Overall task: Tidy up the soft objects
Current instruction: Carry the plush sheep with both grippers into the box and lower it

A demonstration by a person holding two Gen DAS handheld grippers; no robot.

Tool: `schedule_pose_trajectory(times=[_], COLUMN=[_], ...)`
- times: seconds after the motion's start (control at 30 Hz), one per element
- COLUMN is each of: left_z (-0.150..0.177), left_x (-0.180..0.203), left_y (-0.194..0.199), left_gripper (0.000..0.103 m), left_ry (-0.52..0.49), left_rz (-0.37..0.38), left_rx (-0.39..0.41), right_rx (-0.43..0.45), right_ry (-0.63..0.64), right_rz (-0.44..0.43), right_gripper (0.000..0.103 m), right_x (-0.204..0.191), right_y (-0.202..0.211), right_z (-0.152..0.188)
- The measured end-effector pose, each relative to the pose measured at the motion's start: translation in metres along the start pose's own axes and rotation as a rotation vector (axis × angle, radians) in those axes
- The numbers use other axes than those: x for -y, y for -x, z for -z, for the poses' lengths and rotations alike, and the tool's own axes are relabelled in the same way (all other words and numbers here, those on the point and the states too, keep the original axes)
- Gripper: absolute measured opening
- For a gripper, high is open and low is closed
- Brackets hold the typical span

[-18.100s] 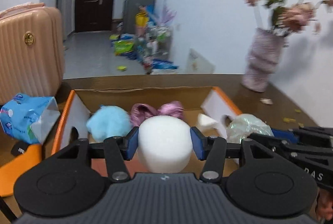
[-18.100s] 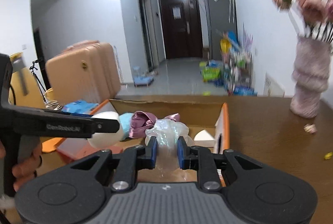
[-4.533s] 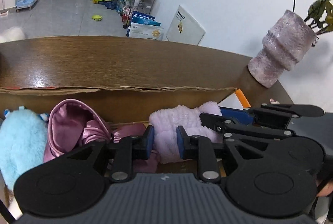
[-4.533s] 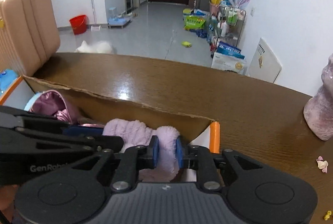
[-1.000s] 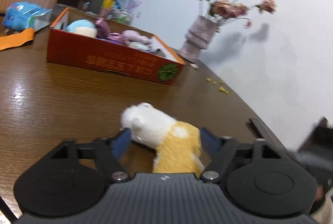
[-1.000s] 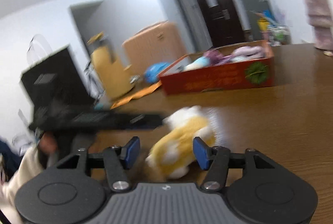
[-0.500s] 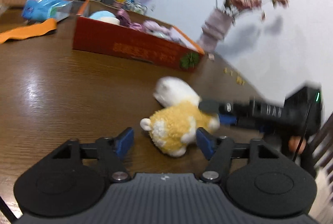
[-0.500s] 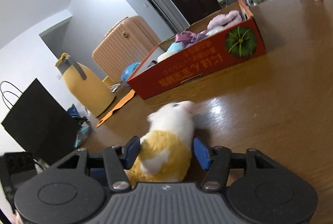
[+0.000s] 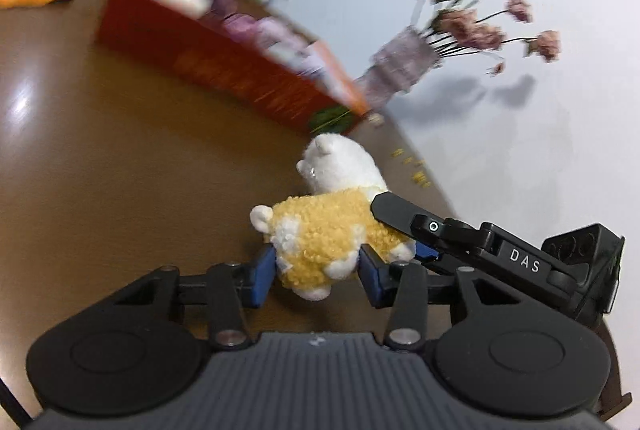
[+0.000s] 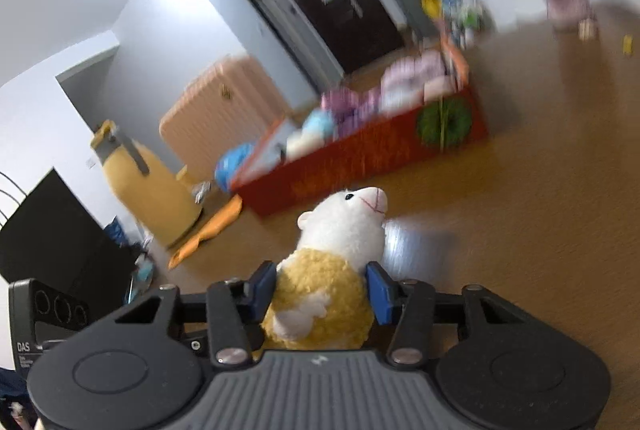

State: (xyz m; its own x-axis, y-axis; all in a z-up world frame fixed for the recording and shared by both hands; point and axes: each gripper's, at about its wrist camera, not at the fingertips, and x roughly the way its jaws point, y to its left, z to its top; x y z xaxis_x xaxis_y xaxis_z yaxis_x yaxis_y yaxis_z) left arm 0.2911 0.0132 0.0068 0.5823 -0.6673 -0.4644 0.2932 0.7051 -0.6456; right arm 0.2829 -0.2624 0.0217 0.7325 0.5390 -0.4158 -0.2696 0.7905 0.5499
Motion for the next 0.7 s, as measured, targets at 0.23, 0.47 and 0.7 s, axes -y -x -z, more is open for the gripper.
schedule_pose_trajectory(times=[0.23,0.47,0.7], left_z=[-0.101,-0.162,-0.168], left_x=[0.044,0.023,0.024], left_y=[-0.075,-0.165,-0.181], left_gripper=[0.044,0.044,0.036], left_ry=[-0.016,0.025,-0.162], left_rz=[0.076,-0.059,-0.179], left_rx=[0.009,-0.085,-0.126], right_rx=[0.115,-0.032,-0.089], right_ry=[0.216,0.249,0.298], right_rz=[0.113,0.243,0.372], right_gripper=[0.048,0.047,0.041], right_x=[-0.001,0.034,0.047], right_y=[-0.007,-0.108,-0.17], right_z=[-0.12,-0.199,-0.181])
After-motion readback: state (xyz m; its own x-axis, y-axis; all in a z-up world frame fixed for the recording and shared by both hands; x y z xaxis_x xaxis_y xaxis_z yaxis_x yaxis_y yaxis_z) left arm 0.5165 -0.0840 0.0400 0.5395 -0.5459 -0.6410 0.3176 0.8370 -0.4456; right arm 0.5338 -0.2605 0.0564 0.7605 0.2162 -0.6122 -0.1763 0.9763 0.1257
